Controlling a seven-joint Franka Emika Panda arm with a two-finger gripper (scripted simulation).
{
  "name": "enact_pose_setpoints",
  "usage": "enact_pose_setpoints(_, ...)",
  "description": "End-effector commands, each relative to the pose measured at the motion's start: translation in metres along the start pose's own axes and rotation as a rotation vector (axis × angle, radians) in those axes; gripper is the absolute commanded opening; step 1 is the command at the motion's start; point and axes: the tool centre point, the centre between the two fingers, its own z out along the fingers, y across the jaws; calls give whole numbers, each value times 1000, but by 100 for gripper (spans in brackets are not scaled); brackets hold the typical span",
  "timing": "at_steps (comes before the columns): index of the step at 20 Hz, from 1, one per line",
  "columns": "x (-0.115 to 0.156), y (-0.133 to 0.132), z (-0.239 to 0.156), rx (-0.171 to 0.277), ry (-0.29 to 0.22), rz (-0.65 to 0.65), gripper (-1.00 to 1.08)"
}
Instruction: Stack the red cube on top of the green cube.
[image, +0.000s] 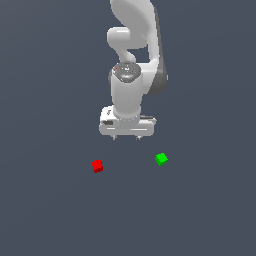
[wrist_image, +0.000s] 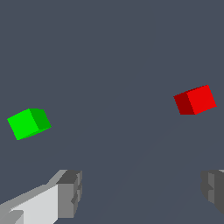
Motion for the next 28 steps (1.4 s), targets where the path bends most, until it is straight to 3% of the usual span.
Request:
enact_pose_setpoints(1, 0, 0, 0, 0, 0, 0, 100)
enact_pose_setpoints(13, 6, 22, 14, 2, 0, -56, 100)
enact_pose_setpoints(28, 41, 100, 68, 10, -1, -265, 100)
